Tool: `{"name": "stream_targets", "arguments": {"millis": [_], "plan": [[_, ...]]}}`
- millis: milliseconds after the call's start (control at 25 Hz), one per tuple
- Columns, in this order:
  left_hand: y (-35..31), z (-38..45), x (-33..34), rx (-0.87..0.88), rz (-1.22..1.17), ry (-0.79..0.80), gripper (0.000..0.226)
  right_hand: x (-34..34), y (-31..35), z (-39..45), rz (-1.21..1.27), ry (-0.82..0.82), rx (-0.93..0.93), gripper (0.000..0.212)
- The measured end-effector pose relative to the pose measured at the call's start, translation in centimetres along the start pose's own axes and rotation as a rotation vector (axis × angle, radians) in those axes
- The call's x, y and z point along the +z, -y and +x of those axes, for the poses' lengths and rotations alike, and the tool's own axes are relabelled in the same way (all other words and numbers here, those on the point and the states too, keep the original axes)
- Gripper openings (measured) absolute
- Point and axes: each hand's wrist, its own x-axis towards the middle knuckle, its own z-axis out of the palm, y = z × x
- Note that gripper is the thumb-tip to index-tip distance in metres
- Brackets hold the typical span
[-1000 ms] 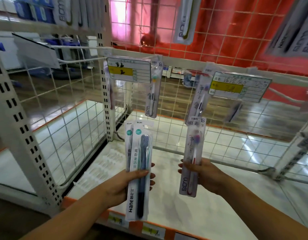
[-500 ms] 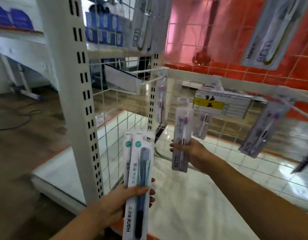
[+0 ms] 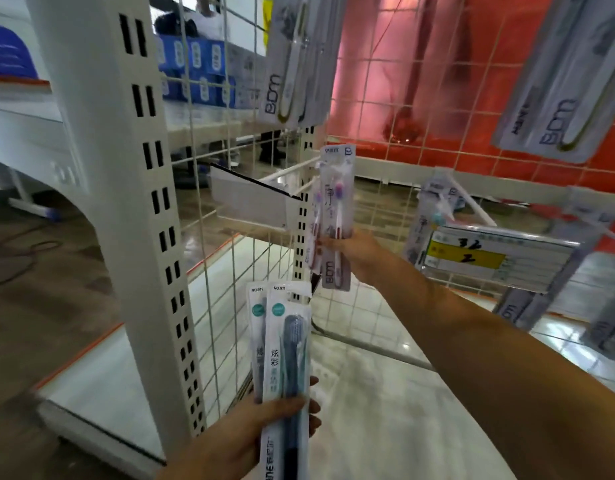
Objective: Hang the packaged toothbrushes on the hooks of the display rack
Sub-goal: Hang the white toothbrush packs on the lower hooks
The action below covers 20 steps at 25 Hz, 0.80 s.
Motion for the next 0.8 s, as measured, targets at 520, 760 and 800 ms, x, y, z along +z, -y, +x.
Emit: {"name": "stream_targets", "arguments": {"millis": [520,760,800], "plan": [[0.5,1.2,-2.3,-0.082,-0.037,-0.009,0.080,1.5,-3.0,3.4,-0.074,-0.052,0.096,0.017],[0.3,2.2,-2.4,-0.095,-0.053,0.020,0.069,2.0,-3.0,4.7,-0.021,-0.050,0.178,0.024],[0.2,2.4,-2.3,-0.088,-0.037,0.010,0.071,2.0,-3.1,4.7,-0.015,-0.040,0.187,0.026]]}}
